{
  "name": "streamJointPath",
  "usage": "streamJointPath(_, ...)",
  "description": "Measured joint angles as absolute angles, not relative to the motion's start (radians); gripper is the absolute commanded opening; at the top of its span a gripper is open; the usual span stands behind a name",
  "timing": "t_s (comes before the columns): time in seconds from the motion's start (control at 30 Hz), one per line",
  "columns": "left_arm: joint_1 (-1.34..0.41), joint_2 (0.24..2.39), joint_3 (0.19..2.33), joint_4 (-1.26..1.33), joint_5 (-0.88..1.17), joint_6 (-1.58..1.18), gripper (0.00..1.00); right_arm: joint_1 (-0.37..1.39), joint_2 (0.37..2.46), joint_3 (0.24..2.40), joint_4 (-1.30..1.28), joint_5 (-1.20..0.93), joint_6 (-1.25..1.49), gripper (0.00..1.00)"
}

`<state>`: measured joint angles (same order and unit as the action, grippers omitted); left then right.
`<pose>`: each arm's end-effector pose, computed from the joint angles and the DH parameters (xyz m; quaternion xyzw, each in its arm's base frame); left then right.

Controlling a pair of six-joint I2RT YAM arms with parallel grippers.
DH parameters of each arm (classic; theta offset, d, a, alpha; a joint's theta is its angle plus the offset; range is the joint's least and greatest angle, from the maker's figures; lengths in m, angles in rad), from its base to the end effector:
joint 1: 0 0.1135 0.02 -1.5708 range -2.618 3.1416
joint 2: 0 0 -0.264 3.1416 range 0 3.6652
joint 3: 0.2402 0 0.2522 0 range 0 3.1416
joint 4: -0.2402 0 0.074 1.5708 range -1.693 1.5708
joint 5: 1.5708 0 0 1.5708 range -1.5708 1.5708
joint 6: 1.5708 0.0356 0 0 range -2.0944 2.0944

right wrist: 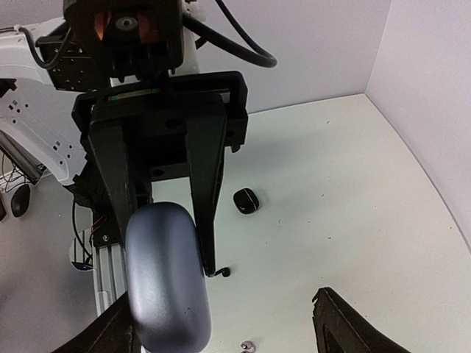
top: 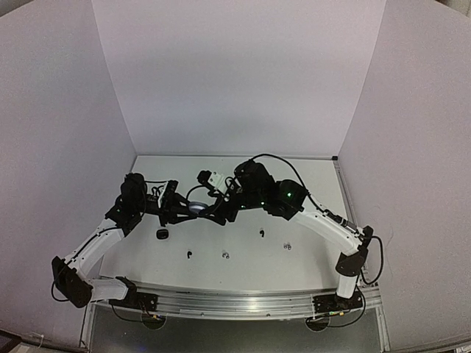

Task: Insert the wireless bluetooth earbuds into the charging case
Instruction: Open the charging case.

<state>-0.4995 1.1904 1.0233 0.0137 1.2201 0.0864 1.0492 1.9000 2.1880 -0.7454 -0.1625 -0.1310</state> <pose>0.2111 -0.1533 0.3639 0.5367 0.4881 -0.5351 0.4329 0.2048 0.3680 0.4422 -0.5065 0.6792 0.2951 0.4416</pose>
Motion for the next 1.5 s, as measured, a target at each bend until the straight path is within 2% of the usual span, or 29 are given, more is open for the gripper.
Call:
streamJointPath(0.8, -0.498, 1.192, 1.027, -0.036, 1.208, 0.179, 0.0, 0.954, 1.917, 2.188, -0.64, -0.311, -0.033, 0.74)
streamJointPath(1.2, -0.497, 1.191, 1.023, -0.033, 1.163, 0.103, 0.0, 0.942, 1.924, 2.184, -0.622, -0.315, 0.062, 0.74)
streamJointPath(1.5, -0.499, 1.126, 0.851, 0.013, 1.026, 0.088, 0.0, 0.91, 1.867, 2.195, -0.535, -0.27, 0.254, 0.74)
